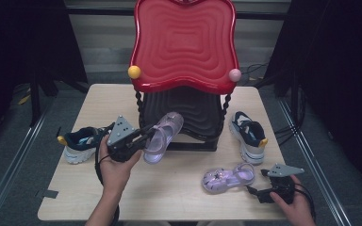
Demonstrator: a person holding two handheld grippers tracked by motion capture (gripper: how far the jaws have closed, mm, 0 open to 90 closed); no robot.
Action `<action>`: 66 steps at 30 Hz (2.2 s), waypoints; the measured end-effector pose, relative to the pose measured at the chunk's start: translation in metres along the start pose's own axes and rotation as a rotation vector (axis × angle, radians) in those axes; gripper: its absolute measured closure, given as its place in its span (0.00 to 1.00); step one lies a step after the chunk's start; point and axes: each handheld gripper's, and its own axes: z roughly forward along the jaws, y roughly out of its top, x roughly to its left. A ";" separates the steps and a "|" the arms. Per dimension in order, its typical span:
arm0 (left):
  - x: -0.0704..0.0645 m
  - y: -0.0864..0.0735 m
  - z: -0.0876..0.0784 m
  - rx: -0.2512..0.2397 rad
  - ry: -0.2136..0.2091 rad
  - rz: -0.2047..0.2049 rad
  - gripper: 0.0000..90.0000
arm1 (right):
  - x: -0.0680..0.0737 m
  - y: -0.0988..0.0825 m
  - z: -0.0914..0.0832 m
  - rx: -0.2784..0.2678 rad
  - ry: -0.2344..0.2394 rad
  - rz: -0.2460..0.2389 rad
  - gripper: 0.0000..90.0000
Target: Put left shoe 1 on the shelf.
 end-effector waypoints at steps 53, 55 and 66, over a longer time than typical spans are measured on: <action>-0.005 0.006 0.058 -0.109 0.181 -0.053 0.93 | 0.000 0.000 0.000 0.000 0.000 -0.001 0.11; -0.005 0.006 0.060 -0.110 0.186 -0.045 0.93 | 0.000 0.000 0.000 -0.001 0.000 -0.001 0.11; -0.008 0.010 0.072 -0.130 0.228 -0.038 0.93 | 0.000 0.000 0.000 0.000 0.000 0.000 0.11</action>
